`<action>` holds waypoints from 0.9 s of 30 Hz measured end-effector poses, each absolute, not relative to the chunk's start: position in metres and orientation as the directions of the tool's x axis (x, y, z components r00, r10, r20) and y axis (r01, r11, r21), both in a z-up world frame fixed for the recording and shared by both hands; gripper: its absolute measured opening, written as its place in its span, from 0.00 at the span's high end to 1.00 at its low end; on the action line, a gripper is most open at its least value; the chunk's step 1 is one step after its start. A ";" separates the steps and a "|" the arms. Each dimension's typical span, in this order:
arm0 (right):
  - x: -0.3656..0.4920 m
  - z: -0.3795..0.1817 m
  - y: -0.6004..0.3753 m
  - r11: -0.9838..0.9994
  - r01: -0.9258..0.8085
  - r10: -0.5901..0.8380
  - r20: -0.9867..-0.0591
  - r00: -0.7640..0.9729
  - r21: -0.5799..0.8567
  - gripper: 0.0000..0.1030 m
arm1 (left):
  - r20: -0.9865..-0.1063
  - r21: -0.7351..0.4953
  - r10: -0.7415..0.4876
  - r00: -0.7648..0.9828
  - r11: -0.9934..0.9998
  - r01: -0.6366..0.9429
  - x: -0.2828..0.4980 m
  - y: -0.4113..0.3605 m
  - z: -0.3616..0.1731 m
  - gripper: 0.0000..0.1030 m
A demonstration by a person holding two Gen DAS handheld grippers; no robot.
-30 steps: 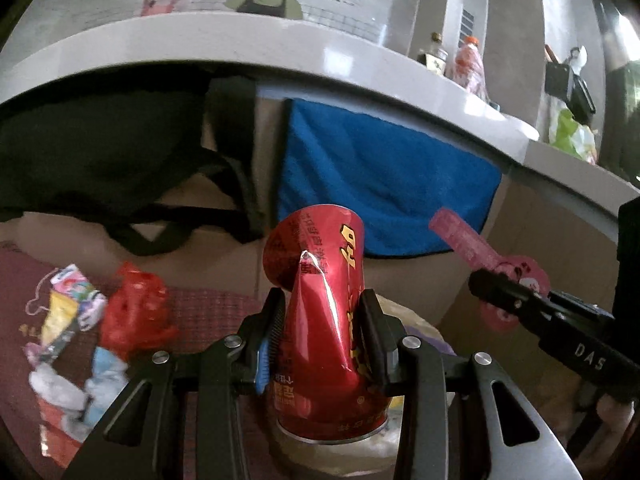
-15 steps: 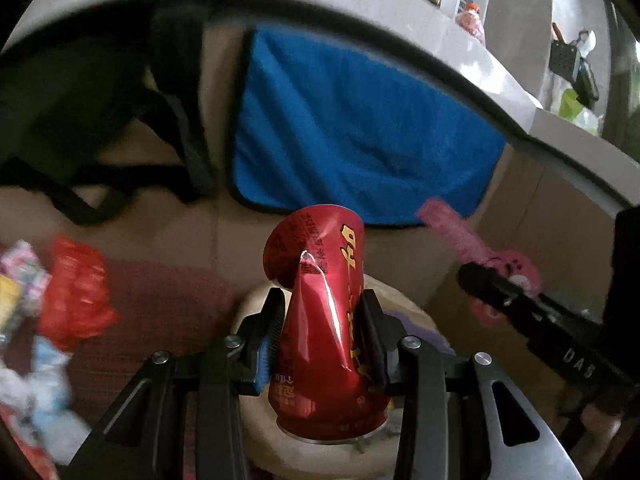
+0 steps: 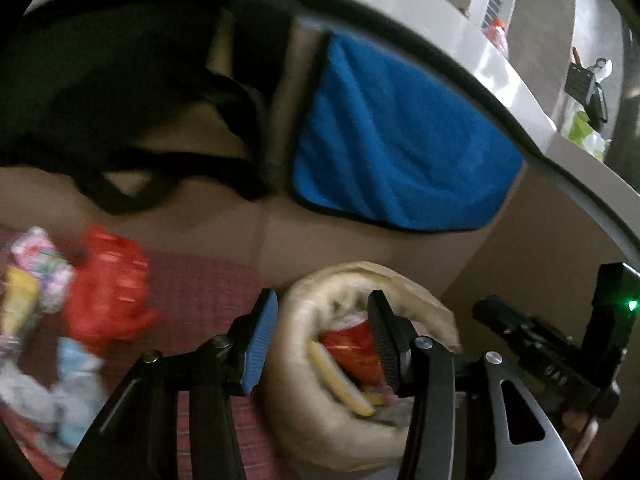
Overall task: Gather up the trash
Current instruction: 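Open both tools to drop the can and plastic into the bin, then move both tools back over the remaining trash pile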
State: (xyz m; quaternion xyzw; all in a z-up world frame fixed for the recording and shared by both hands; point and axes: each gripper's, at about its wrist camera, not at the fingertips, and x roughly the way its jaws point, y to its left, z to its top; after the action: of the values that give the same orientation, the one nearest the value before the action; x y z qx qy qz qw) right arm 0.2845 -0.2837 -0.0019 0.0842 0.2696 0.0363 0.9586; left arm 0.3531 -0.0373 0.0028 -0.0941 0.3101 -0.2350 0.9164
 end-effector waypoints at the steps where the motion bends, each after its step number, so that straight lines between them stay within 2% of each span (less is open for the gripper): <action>1: 0.283 -0.001 -0.283 0.983 -0.024 0.115 -0.509 0.853 0.183 0.59 | -0.520 -0.308 -0.472 0.712 0.881 0.359 0.350 -0.029 0.006 0.53; 12: 0.268 0.023 -0.229 0.982 -0.050 0.128 -0.440 0.889 0.185 0.59 | -0.480 -0.224 -0.291 0.828 0.953 0.205 0.308 0.083 0.023 0.53; 19: 0.259 0.024 -0.173 0.990 -0.064 0.111 -0.429 0.896 0.123 0.59 | -0.499 -0.268 -0.185 0.846 0.962 0.052 0.286 0.176 0.019 0.53; 24: 0.263 0.014 -0.112 0.981 -0.178 0.193 -0.473 0.860 0.076 0.60 | -0.555 -0.332 -0.212 0.804 0.943 0.019 0.275 0.223 -0.009 0.53; 27: 0.268 0.004 -0.081 0.966 -0.252 0.243 -0.514 0.823 0.053 0.63 | -0.603 -0.400 -0.288 0.744 0.916 0.031 0.275 0.232 -0.033 0.53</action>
State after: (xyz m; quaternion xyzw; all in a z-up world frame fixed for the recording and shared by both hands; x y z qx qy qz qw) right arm 0.2682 -0.0809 0.0042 -0.0086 0.2679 0.1295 0.9547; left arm 0.2751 0.2319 -0.0331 -0.1852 0.3473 -0.0871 0.9151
